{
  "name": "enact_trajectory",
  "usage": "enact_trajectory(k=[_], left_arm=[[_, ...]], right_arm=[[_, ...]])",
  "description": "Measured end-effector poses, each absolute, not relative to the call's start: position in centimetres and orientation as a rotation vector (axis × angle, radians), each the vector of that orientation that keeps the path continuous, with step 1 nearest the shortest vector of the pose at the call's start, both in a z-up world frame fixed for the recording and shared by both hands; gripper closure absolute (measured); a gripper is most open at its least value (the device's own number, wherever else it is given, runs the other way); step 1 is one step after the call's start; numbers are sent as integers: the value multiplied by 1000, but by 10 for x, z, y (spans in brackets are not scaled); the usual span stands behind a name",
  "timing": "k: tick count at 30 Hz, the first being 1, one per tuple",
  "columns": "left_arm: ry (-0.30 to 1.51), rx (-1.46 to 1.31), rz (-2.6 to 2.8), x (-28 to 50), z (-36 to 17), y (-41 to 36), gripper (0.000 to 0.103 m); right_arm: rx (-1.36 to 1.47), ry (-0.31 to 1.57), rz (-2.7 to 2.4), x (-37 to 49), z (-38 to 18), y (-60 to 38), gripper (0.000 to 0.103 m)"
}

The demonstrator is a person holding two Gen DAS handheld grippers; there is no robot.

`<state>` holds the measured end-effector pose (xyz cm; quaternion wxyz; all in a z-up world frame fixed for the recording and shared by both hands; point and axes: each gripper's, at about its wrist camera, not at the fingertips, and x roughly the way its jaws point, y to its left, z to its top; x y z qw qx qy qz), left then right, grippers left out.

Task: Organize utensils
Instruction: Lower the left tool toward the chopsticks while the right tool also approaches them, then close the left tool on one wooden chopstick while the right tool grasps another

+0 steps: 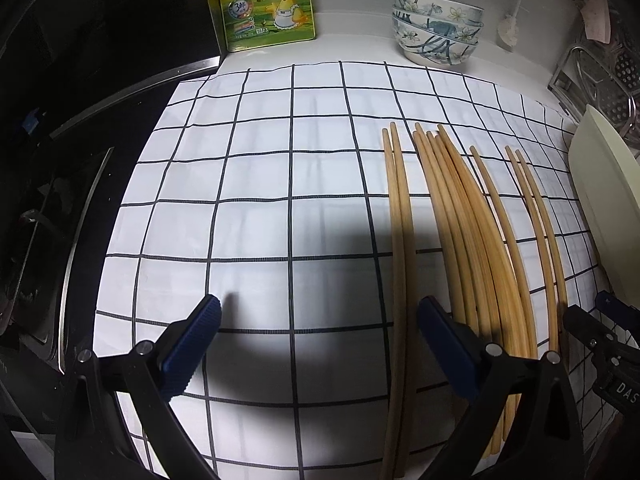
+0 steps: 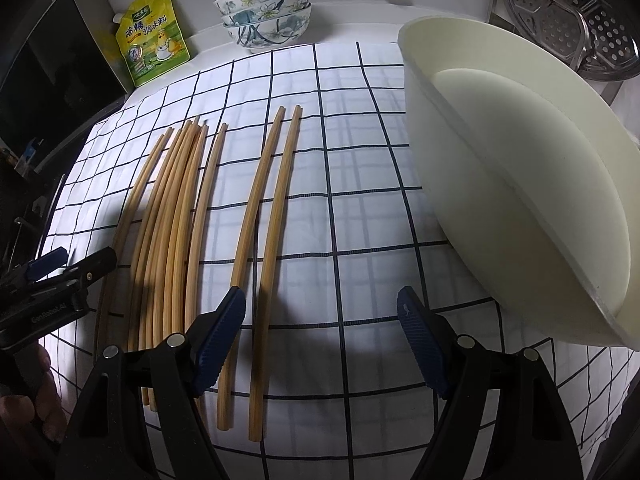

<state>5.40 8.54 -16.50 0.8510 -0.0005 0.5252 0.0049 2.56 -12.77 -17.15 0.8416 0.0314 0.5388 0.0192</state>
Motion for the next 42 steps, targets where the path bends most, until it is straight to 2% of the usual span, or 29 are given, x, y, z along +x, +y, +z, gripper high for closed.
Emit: enact_trajectory(k=[30,32,34,37,39,40,41,42], left_arm=[[1121,9,22,62,-171,85,7],[1120,5,3,63,-170,82,10],[1114,11,-12,62,-169,79,20],[1108,23,-36,61,-166,72,33],[1106,27,-47,60,-164,68,42],[1104,28,-53,59,-163,66,49],[1102,30,-58,59,-163,65,58],[1102,34,-70,60,-162,63,62]], right_arm=[[42,1125,29,25,-172,-126,29],[29,1128,34,26,-174,-124,29],[-1,1123,38,25,-175,-119,29],[-58,1106,57,23,-176,-109,41],[-69,1102,70,23,-175,-106,53],[-78,1098,81,23,-174,-104,57],[-87,1097,90,23,-174,-101,65],[-94,1096,100,23,-173,-99,73]])
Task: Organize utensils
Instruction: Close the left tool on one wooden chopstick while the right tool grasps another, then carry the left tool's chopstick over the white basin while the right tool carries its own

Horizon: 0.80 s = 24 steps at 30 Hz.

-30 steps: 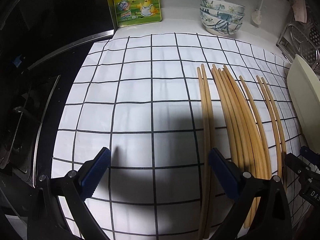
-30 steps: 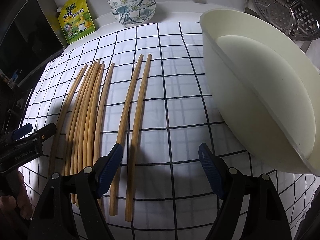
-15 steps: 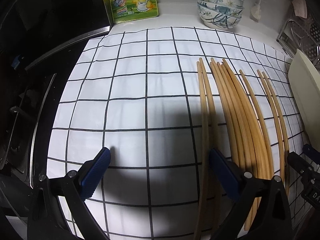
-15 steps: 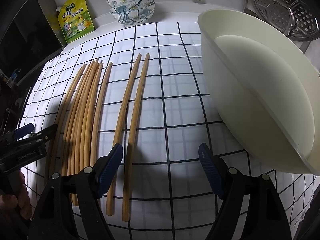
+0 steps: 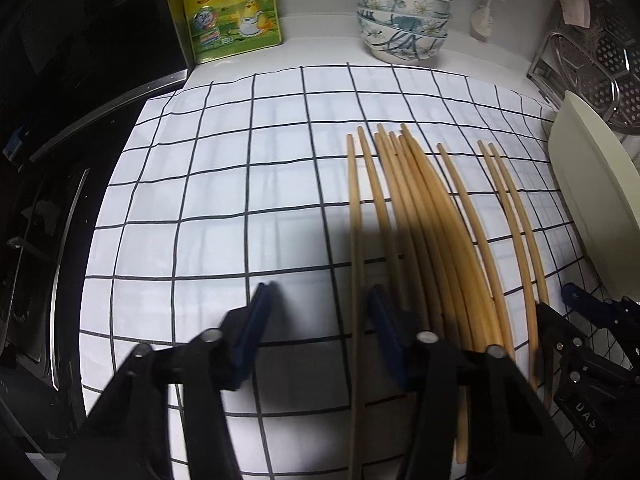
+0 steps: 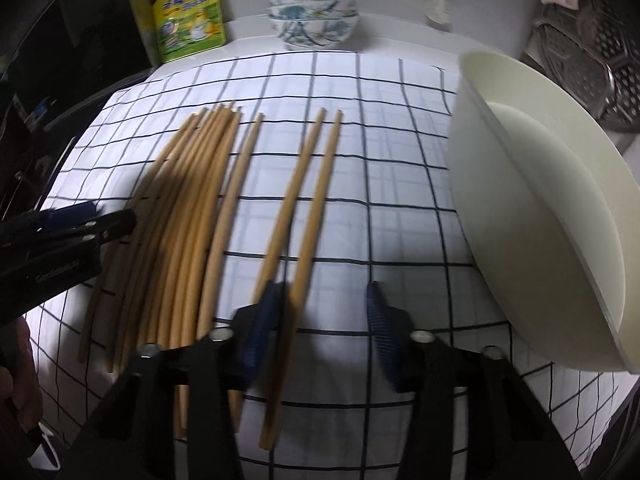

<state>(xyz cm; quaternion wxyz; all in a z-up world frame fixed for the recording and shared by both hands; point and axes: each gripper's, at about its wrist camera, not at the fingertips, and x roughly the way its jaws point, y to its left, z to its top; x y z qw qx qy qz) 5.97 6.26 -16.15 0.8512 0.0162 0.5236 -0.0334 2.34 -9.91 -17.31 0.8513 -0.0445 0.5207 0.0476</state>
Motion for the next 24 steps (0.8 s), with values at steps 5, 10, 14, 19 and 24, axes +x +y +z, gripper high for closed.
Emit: enact_trajectory(k=[5,10,14,19,24], left_arm=[[1124,30,-117,62,-159,59,96],[1145,11,-126,62,-154,63,96],[1140,7,-131,57,-139,64,96],[1105,-1,-133,51,-109,58,96],[1053,-17,-156,50,-74,32,96]], right_arm=[[-111,1112,135,27,-173,-91,97],[-50,1113,151,27,-163,-99,97],[4,1094,188,28,-144,-103,97],[39,1036,252,29,-110,-109,97],[54,960,279,25,-72,-128,97]])
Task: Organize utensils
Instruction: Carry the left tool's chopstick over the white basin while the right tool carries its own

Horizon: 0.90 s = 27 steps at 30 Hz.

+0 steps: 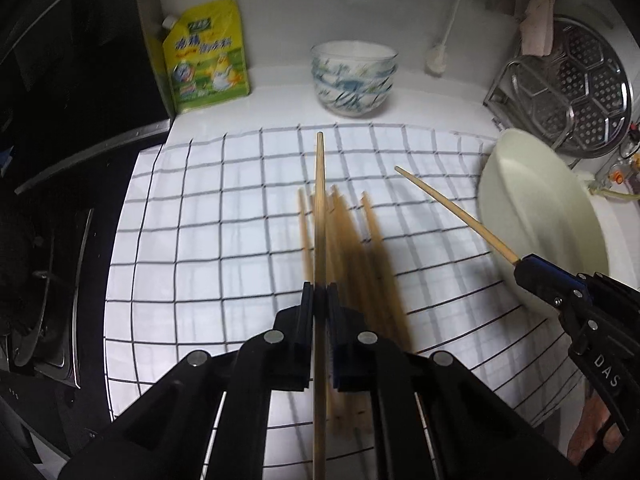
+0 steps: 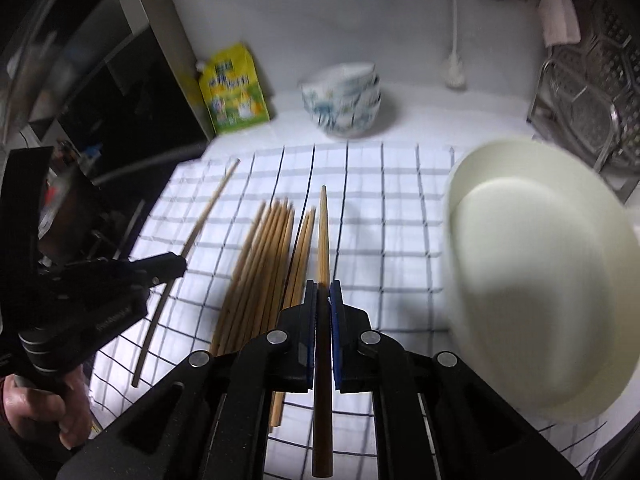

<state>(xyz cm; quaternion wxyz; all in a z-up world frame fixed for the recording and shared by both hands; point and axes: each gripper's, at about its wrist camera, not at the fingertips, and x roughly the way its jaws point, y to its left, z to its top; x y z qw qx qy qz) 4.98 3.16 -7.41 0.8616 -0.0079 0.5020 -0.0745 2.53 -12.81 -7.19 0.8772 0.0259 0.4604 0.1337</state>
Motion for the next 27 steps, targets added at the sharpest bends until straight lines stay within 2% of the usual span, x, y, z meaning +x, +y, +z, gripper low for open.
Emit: enact_trajectory(k=[7,12,20,27], left_arm=[[971,-12,-252,57,-29,-35,96],[952,15,-379,73,-22,-116,96],[1025,78,-488,98,-57,-215,96],[1115,139,-481,109,-97,-248,96]], right_arm=[[79,847,221,17,-24,-194,97],[108,838,99,18,-22,-264,97],[139,917,-8,28,-59,-338,97],[159,975,-18,37,-88,-360,97]])
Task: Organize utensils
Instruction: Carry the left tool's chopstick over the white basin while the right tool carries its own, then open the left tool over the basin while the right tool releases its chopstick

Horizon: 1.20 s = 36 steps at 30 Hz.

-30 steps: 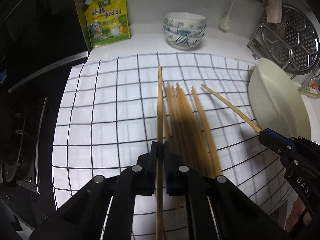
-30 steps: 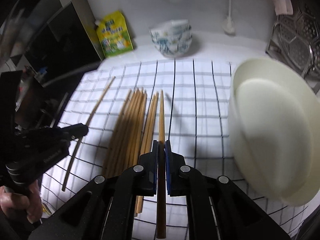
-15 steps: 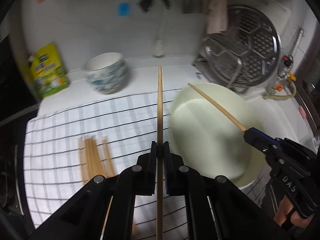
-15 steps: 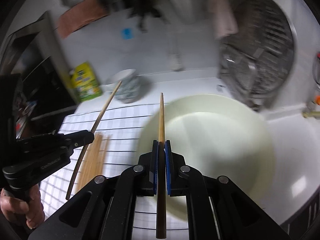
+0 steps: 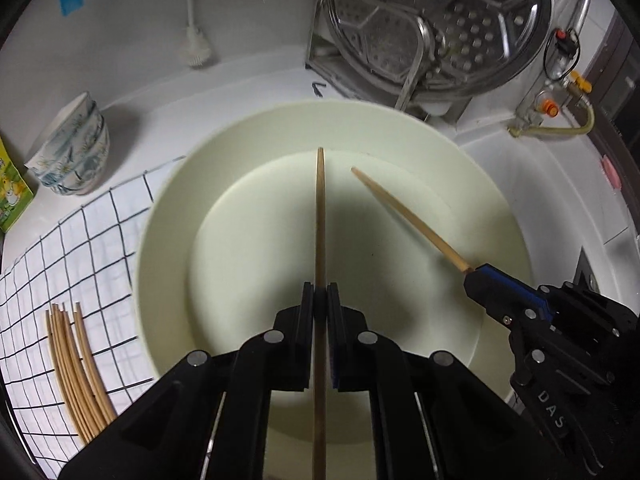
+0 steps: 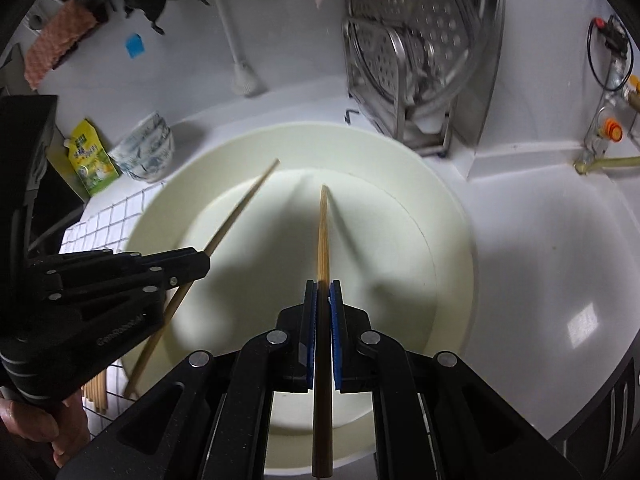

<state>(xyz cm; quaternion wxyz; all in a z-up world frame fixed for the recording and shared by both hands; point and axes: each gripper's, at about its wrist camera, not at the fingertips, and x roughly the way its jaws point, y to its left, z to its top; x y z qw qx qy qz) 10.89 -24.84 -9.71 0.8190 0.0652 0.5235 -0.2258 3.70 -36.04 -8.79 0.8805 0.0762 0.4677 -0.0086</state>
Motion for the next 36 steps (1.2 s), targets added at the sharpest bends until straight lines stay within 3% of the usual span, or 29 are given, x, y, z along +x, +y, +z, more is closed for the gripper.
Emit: enact_trajectory(k=[9,11,13,26,36], left_arm=[[1136,155,-436,120,-109,-257,92],[1127,144,-427,121,-104,-254,67],[1099,135,-411,119,-97,-248,49],[1048,82,-343,99,-61,-195,38],[1015,44,-272,79,-42,-125,38]], right_arm=[[178,1004,-21,47,-102,-376,94],[178,992,-27,46,-99,-378,83],[174,975,-35,43,-95,-380,79],[174,945,0,27,-74,-360,75],[136,921,70,22,-54,-299,71]])
